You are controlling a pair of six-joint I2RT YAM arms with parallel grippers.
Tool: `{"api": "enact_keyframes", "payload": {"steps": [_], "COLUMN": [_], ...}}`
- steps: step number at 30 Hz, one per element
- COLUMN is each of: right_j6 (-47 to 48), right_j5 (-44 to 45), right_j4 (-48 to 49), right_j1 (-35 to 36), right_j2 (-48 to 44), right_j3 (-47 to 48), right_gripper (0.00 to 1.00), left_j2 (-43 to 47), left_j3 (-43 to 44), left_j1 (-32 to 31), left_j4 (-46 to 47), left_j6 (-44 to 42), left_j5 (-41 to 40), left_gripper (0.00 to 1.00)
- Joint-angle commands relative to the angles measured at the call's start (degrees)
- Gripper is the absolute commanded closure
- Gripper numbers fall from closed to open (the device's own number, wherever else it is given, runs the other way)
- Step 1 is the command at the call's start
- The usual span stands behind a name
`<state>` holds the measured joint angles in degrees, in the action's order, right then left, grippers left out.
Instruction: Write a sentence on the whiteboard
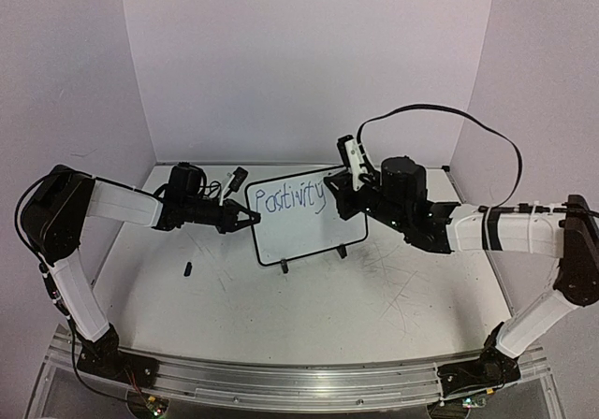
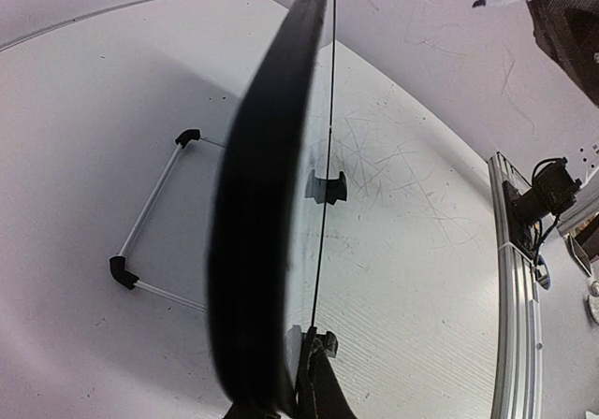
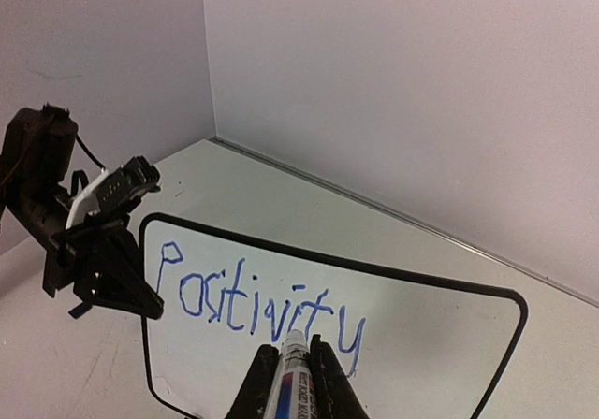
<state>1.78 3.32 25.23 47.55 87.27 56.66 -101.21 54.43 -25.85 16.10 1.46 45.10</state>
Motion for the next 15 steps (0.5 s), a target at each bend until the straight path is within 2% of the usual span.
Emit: {"api": "enact_keyframes", "payload": {"steps": [1, 15], "right_j6": [4.3, 3.3], "right_j5": [-2.8, -5.7], "right_j4": [-1.6, -3.1], "right_j1": [0.7, 7.6], "right_j2": [2.5, 14.1], "right_j3": [2.0, 11.0], "right_gripper": [1.0, 1.0], "left_j2": [-1.8, -0.8], "left_j3": [2.0, 1.1], "left_j1": [0.9, 0.8], "left_j4": [-1.4, -1.4], "left_j6": [-3.2, -2.7], "left_j5": [-14.8, -17.8], "left_gripper": [1.0, 1.0]}}
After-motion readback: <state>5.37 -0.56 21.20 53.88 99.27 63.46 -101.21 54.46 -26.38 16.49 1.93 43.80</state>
